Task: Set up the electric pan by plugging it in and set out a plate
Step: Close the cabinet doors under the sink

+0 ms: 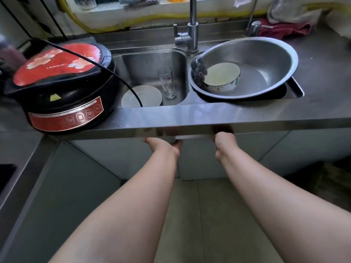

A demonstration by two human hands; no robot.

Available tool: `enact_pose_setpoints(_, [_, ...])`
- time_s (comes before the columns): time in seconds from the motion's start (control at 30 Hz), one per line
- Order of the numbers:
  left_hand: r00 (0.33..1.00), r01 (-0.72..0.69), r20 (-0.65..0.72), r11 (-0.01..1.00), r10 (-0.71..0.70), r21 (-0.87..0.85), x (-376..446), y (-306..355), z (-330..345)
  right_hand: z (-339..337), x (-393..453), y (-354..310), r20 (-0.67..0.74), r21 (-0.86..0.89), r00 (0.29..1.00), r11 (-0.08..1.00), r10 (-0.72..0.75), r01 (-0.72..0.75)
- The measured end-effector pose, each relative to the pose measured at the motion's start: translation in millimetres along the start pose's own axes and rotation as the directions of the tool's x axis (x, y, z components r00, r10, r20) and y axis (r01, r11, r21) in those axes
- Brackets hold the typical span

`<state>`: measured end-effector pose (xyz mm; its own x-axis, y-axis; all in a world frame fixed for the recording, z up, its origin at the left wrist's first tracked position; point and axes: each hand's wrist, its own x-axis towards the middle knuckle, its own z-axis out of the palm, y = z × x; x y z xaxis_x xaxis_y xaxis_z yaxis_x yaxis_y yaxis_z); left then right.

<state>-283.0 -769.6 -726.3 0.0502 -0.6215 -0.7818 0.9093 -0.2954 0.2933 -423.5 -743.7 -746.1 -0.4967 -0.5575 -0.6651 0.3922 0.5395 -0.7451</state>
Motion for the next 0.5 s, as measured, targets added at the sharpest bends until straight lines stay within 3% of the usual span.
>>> enact_pose_setpoints(0.13, [0.996,-0.058,0.068,0.998,0.058,-0.008,12,0,7,7,10,4,-0.067,0.149,0.996,0.988,0.055,-0.045])
enact_pose_setpoints(0.27, [0.989,-0.01,0.15,0.999,0.016,-0.044,18,-1,10,4,16,4,-0.063,0.131,0.996,0.99,0.065,-0.057])
enact_pose_setpoints(0.4, [0.992,0.044,0.115,0.998,-0.048,0.041,13,5,3,-3,13,2,0.01,-0.015,0.995,0.995,0.099,-0.099])
enact_pose_setpoints(0.5, [0.996,0.088,0.02,0.982,-0.093,0.17,-1,25,-2,13,-12,-8,0.145,-0.23,0.959,0.951,0.242,-0.205])
